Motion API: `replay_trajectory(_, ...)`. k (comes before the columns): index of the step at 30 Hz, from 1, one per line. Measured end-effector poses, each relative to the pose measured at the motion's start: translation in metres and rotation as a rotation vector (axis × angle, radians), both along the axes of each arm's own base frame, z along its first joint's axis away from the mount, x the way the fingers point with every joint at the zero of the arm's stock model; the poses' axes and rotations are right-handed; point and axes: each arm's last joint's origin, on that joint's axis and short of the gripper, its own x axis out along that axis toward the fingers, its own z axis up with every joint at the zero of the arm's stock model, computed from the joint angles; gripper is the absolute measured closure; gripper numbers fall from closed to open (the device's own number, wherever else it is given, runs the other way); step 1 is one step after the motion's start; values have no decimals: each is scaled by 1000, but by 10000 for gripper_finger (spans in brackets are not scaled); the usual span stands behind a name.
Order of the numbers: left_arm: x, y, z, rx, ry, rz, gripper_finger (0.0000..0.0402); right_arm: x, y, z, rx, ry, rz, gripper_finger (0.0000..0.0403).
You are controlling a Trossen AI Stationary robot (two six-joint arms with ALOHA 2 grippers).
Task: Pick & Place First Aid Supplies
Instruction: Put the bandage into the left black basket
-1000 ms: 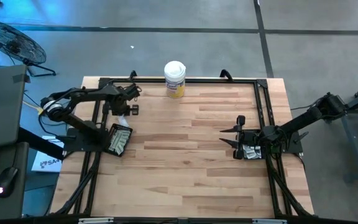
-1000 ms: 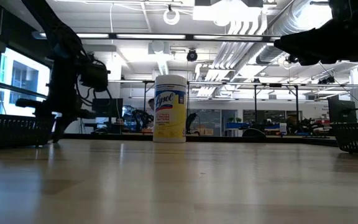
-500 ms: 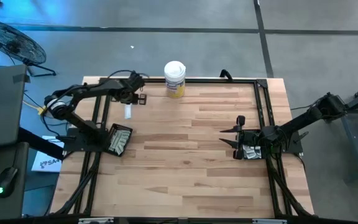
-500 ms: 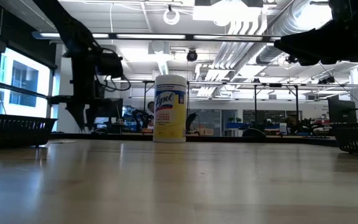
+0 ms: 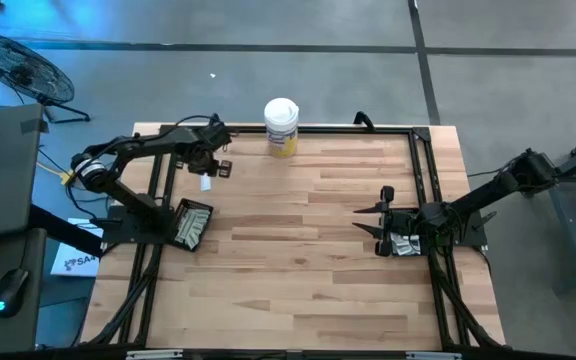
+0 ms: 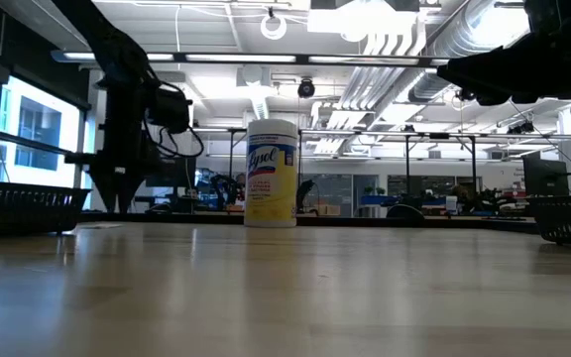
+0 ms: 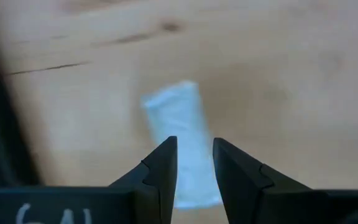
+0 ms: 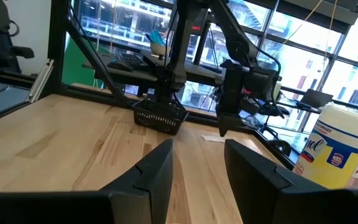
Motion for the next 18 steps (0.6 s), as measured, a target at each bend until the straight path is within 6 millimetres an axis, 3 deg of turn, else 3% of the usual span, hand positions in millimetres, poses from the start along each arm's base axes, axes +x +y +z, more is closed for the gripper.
replay_trajectory(4, 13, -7, 4, -56, -76, -184, 300, 0, 0, 0, 0, 0, 0, 265)
replay_trajectory(11, 31, -35, 10, -125, -14, -738, 300, 0, 0, 0, 0, 0, 0, 265)
replay_trajectory(18, 28, -37, 10, -127, 75, -871, 300, 0, 0, 0, 0, 0, 0, 265)
